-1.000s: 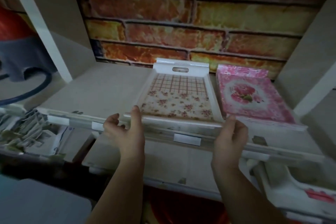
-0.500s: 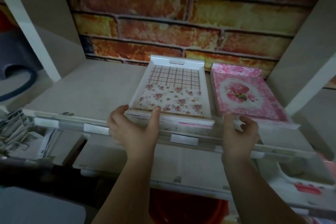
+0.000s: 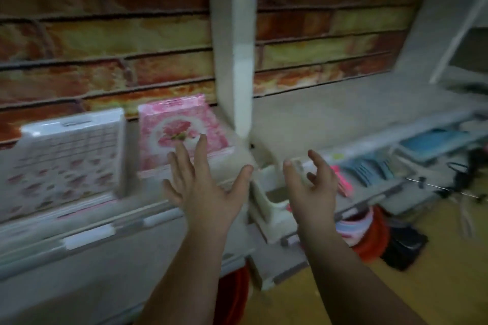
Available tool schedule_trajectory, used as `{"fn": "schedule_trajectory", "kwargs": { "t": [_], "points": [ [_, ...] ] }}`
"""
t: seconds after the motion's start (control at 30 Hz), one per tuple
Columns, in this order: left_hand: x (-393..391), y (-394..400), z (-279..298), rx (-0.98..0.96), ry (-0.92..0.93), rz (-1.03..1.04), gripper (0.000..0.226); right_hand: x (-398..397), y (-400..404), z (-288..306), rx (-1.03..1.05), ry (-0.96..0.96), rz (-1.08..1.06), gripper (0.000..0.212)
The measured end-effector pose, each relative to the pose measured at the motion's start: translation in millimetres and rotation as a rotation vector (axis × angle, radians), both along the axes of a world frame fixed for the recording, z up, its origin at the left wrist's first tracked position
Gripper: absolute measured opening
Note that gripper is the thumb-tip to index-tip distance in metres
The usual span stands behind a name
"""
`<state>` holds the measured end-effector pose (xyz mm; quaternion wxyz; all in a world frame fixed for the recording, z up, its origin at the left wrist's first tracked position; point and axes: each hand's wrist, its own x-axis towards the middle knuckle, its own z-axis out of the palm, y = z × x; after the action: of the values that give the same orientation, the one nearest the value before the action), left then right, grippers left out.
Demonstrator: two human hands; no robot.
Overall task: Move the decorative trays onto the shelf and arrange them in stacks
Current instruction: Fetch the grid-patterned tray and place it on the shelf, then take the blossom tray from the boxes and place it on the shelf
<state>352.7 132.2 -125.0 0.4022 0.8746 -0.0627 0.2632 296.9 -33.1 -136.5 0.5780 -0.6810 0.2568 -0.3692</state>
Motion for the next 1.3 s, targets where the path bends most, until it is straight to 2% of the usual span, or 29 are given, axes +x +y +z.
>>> {"fn": "schedule_trajectory", "kwargs": {
  "t": [0.2, 0.37, 0.5, 0.73, 0.93, 1.03, 1.23, 1.3],
  "points": [
    [-45, -165, -13, 0.005, 0.139, -0.301, 0.106, -95, -150, -7, -0.017, 0.065, -0.213, 0.075],
    [-95, -284, -24, -0.094, 0.272, -0.514, 0.107, -178, -256, -17, 0.020, 0.068, -0.454, 0.076],
    [-129, -354, -28, -0.071, 0.347, -0.678, 0.107, -235, -311, -31, 0.137, 0.053, -0.608, 0.074],
    [-165, -465, -40, -0.057, 0.490, -0.845, 0.107, -304, -371, -64, 0.195, 0.113, -0.836, 0.076],
    [-181, -575, -55, -0.218, 0.653, -1.040, 0.091, -339, -445, -67, 0.234, 0.147, -1.033, 0.070],
    [-182, -637, -56, -0.244, 0.652, -1.140, 0.090, -345, -492, -65, 0.223, 0.153, -1.111, 0.068],
    [-157, -772, -51, -0.236, 0.666, -1.154, 0.085, -325, -597, -48, 0.226, 0.253, -1.175, 0.067],
    [-146, -817, -53, -0.234, 0.669, -1.176, 0.090, -312, -636, -41, 0.226, 0.280, -1.195, 0.069]
  ]
}}
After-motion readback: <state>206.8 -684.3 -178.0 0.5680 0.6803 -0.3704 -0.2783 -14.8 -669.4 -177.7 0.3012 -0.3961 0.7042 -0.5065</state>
